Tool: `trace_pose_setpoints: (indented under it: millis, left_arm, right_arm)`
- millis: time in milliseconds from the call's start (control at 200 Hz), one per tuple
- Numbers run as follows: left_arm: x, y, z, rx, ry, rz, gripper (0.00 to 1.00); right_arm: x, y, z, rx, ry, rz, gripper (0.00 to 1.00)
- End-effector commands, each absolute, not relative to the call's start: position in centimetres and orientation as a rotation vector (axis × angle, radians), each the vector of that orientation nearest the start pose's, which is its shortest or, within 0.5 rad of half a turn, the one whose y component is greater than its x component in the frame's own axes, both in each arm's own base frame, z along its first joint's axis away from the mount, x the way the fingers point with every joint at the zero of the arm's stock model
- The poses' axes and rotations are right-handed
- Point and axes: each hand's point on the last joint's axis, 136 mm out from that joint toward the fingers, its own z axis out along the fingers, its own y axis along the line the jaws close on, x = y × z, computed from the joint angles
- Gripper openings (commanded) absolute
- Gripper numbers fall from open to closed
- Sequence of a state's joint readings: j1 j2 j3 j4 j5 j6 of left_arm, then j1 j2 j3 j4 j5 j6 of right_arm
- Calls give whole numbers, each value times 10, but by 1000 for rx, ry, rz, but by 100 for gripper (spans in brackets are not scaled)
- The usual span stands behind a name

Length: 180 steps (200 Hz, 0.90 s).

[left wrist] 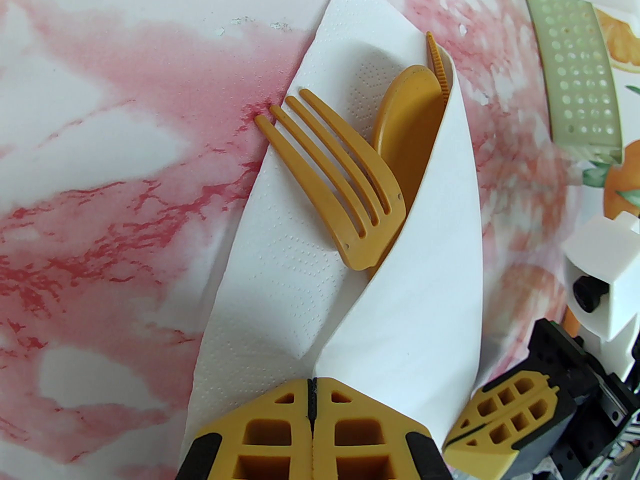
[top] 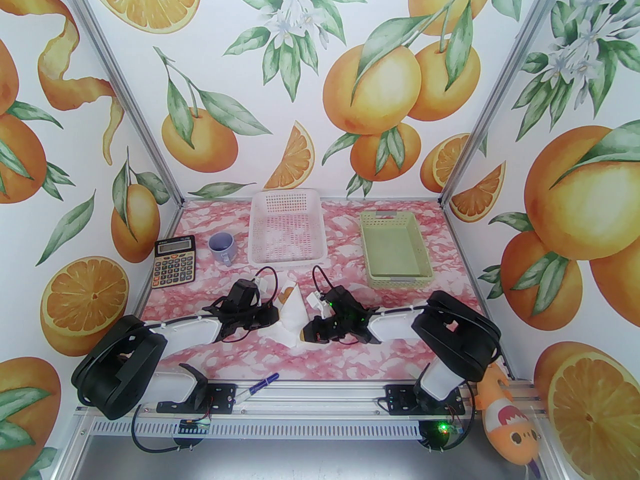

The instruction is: Place the utensils on the paper napkin and roll it up

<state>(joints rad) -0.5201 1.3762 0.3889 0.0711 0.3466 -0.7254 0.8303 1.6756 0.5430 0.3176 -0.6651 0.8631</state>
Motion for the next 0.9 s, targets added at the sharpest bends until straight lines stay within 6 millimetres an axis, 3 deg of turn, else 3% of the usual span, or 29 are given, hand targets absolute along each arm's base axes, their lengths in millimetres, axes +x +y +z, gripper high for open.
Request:
trace_pose_setpoints:
  millis: [0,290,455,730,895]
  left_arm:
    - [225,-188,2,-121,2714,-806,0]
    - [226,-185,1,-123,2721,-773,0]
    - [226,-184,1,-116,2722,-763,0]
    - [223,-184,0,-110,2729,-763,0]
    - [223,-186,1,-106,2729,-770,0]
  right_arm:
    - [155,329,20,-343,2774,1429,0]
    - [148,315,-2,-333,2874,1309,0]
    - [144,308,-6,-346,2896,1269,0]
    - [148,318,36,-435,2792,1342,1]
    - [171,321,64,-454,2710,1288,2]
